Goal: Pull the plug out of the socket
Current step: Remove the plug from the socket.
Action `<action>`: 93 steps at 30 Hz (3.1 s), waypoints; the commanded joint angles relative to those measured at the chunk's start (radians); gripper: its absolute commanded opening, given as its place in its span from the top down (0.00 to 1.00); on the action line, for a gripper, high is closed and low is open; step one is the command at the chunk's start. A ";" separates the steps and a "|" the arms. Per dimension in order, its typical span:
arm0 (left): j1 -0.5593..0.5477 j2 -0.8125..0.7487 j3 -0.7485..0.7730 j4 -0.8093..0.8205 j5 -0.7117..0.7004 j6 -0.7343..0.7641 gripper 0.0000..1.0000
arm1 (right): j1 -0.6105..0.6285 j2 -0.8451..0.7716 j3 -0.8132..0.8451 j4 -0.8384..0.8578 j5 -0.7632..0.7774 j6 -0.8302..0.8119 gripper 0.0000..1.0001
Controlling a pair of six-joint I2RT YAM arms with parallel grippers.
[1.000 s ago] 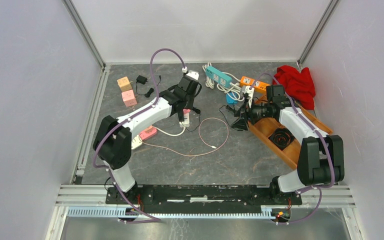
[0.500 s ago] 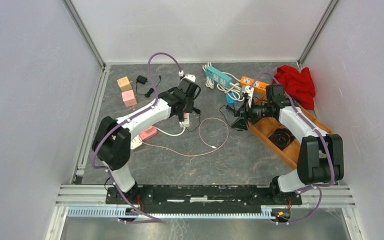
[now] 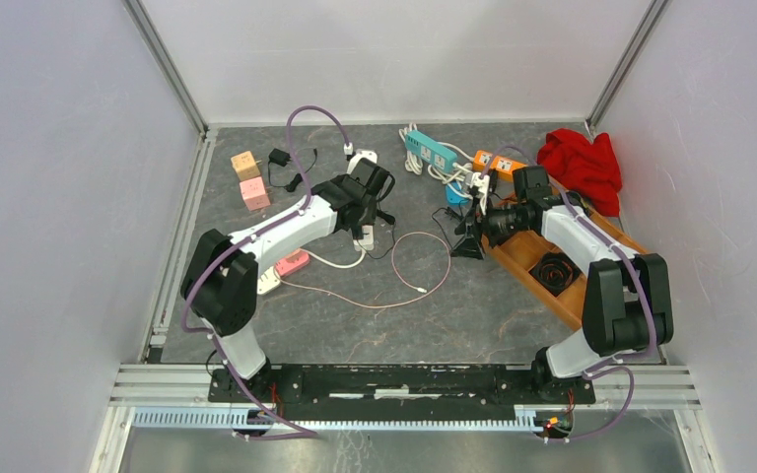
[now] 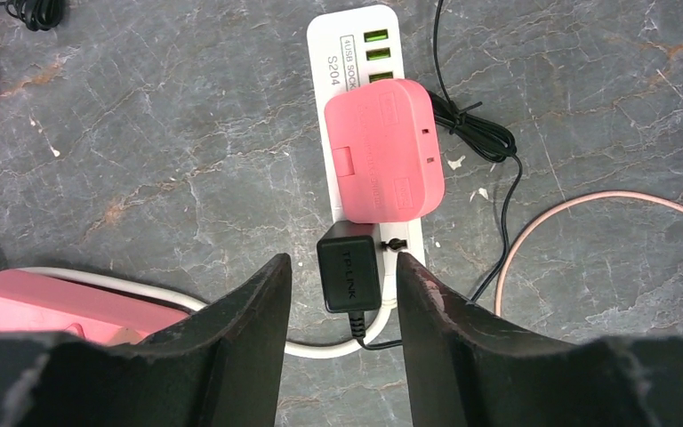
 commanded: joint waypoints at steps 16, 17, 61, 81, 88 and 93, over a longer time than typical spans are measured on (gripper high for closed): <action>0.002 0.104 0.009 -0.011 0.037 -0.041 0.47 | 0.013 -0.014 0.044 -0.017 -0.006 -0.033 0.22; 0.002 0.109 0.011 -0.013 0.042 -0.041 0.48 | 0.014 -0.014 0.044 -0.018 -0.006 -0.033 0.22; -0.012 -0.046 -0.094 0.200 0.524 0.160 0.98 | 0.047 -0.013 -0.316 0.855 -0.081 0.765 0.18; -0.011 -0.054 -0.178 0.375 0.704 -0.037 0.98 | 0.159 0.091 -0.591 1.527 0.230 1.554 0.20; -0.011 -0.047 -0.201 0.413 0.720 -0.102 0.98 | 0.185 0.126 -0.597 1.475 0.287 1.533 0.22; -0.010 -0.041 -0.210 0.432 0.739 -0.129 0.98 | 0.202 0.151 -0.596 1.445 0.320 1.528 0.22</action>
